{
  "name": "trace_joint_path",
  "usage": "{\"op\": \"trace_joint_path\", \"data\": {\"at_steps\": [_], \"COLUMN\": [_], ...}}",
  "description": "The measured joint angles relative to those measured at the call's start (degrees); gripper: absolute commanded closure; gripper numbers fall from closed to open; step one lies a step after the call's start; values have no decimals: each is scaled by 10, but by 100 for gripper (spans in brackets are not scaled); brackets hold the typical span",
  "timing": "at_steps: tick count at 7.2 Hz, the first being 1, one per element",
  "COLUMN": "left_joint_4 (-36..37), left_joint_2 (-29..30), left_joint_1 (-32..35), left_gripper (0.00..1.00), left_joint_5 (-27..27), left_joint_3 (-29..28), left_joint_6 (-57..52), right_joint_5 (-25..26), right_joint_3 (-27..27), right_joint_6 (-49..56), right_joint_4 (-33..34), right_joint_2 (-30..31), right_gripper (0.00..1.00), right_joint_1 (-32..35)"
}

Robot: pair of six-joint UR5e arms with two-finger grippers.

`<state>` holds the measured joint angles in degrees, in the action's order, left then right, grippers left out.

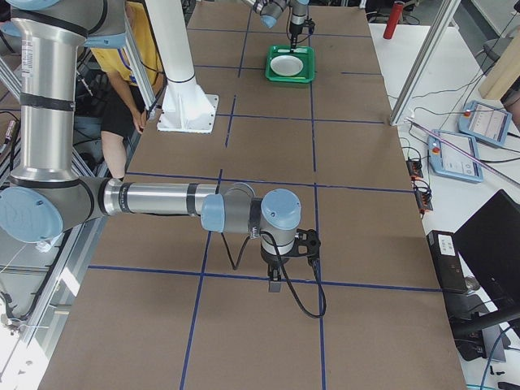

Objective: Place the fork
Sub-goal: 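Open the left gripper and raise it away from the tray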

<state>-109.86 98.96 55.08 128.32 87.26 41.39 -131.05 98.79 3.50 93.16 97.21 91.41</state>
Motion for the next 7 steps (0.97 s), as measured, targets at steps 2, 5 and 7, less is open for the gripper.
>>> {"op": "trace_joint_path", "data": {"at_steps": [2,5,7], "left_joint_4": [0,7,29], "left_joint_2": [-1,-5,-23], "left_joint_1": [-2,44,116], "left_gripper": [33,35,25], "left_joint_5": [0,0,0], "left_joint_3": [4,32,45], "left_joint_6": [-5,-40,-146], "right_joint_5": [0,0,0], "right_joint_3": [0,0,0], "right_joint_6": [0,0,-1], "right_joint_4": [0,0,0], "right_joint_2": [0,0,0], "right_gripper": [0,0,0], "right_joint_1": [0,0,0]}}
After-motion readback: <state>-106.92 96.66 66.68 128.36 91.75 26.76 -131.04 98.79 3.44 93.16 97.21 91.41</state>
